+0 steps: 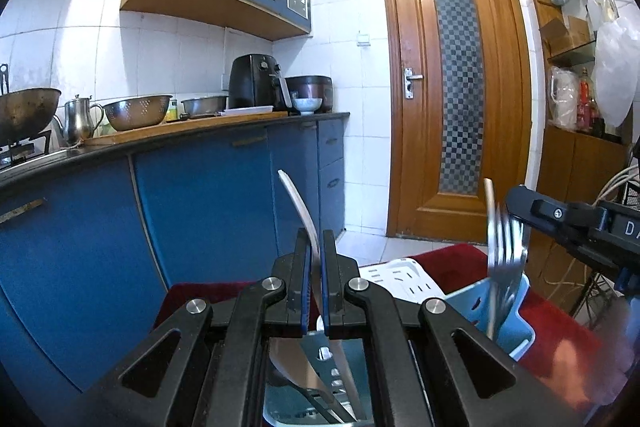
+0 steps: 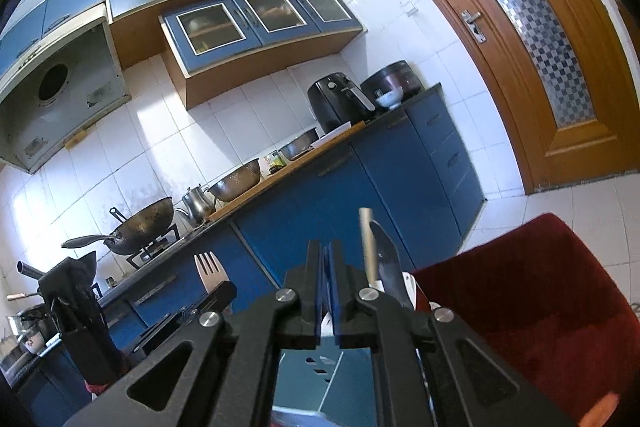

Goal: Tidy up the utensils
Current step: 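Lower the white utensil into the box and open the left tool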

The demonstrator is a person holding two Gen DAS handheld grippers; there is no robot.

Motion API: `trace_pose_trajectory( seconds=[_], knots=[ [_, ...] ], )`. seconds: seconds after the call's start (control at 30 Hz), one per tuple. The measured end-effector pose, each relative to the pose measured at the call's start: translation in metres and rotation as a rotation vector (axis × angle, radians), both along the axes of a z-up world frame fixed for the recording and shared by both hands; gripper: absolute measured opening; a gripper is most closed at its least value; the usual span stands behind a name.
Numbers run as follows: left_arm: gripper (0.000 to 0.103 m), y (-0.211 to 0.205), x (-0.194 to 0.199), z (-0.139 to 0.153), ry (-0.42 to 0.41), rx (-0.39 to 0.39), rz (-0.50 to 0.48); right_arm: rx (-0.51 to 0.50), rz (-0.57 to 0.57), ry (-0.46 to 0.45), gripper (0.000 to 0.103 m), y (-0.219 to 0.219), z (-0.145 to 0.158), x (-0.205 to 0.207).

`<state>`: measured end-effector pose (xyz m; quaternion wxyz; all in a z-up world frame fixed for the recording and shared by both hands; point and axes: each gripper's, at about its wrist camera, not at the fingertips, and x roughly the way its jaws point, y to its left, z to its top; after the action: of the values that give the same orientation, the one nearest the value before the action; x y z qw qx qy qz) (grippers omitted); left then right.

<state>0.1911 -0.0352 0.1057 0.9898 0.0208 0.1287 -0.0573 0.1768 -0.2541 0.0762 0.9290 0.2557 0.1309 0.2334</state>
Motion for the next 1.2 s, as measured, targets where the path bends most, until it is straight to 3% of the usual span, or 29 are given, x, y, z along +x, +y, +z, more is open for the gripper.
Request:
trace_pose_trajectory(
  seconds=[0.07, 0.2, 0.3, 0.7, 0.83, 1.2],
  knots=[
    [0.015, 0.000, -0.001, 0.000, 0.009, -0.009, -0.003, 0.011, 0.001, 0.004, 0.007, -0.002, 0.001, -0.001],
    [0.021, 0.000, -0.008, 0.003, 0.011, -0.018, -0.013, 0.019, 0.006, 0.001, 0.008, -0.006, 0.003, -0.007],
    [0.022, -0.001, -0.015, 0.009, 0.016, -0.015, -0.026, 0.026, 0.007, 0.001, 0.014, -0.008, 0.007, -0.015],
    [0.022, 0.000, -0.057, 0.032, 0.069, -0.070, -0.081, 0.055, 0.047, 0.114, 0.017, -0.017, 0.017, -0.051],
    [0.022, 0.001, -0.074, 0.039, 0.069, -0.067, -0.084, 0.064, 0.068, 0.128, 0.025, -0.019, 0.021, -0.067],
    [0.022, 0.003, -0.125, 0.055, 0.093, -0.064, -0.102, 0.047, 0.090, 0.185, 0.027, -0.018, 0.032, -0.112]
  ],
)
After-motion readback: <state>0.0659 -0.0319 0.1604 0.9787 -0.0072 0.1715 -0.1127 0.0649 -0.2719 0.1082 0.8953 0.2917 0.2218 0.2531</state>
